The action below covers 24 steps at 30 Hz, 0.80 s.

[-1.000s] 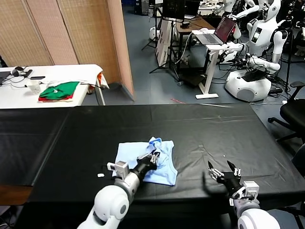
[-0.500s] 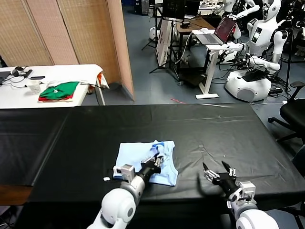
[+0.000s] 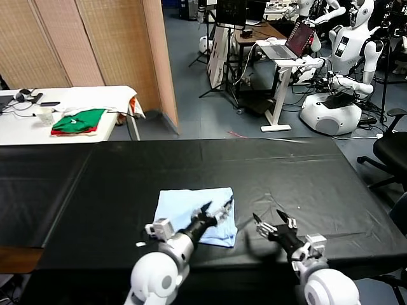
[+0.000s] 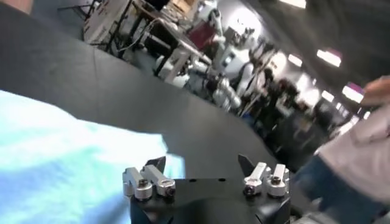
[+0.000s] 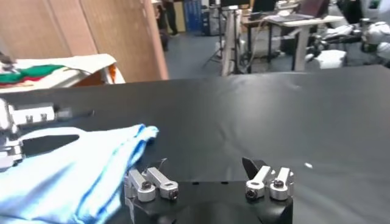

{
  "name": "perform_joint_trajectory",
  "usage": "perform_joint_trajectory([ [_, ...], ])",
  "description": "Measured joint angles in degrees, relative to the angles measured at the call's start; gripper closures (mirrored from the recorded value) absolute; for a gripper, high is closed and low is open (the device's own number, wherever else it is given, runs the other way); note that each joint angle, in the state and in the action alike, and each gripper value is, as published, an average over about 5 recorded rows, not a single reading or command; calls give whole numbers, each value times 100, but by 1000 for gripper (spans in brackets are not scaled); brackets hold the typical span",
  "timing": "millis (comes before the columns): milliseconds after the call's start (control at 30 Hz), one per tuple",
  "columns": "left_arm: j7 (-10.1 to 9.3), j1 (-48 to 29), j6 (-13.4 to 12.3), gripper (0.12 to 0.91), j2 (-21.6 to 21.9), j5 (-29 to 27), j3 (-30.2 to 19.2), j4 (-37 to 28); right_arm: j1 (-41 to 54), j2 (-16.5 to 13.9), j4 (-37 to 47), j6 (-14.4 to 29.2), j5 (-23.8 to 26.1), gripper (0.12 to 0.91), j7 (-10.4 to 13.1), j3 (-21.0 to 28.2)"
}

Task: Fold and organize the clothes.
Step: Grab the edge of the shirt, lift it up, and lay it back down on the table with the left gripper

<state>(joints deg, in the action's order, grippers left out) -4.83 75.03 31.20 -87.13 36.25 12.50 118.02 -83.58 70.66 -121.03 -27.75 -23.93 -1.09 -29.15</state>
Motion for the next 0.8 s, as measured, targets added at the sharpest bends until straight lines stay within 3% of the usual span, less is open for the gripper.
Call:
perform_joint_trajectory([
  [167,168,120,-296,123,292,-698,371,113,405,49,164,-90,209,118,37,450],
  [467,183,460,-435,123,807,-1311,991,252,698,160,292,-248,216,118,43,1113],
  [800,461,415,-758,123,761,-765,1542,-285,425,32,-30,-155,71,118,46,911],
])
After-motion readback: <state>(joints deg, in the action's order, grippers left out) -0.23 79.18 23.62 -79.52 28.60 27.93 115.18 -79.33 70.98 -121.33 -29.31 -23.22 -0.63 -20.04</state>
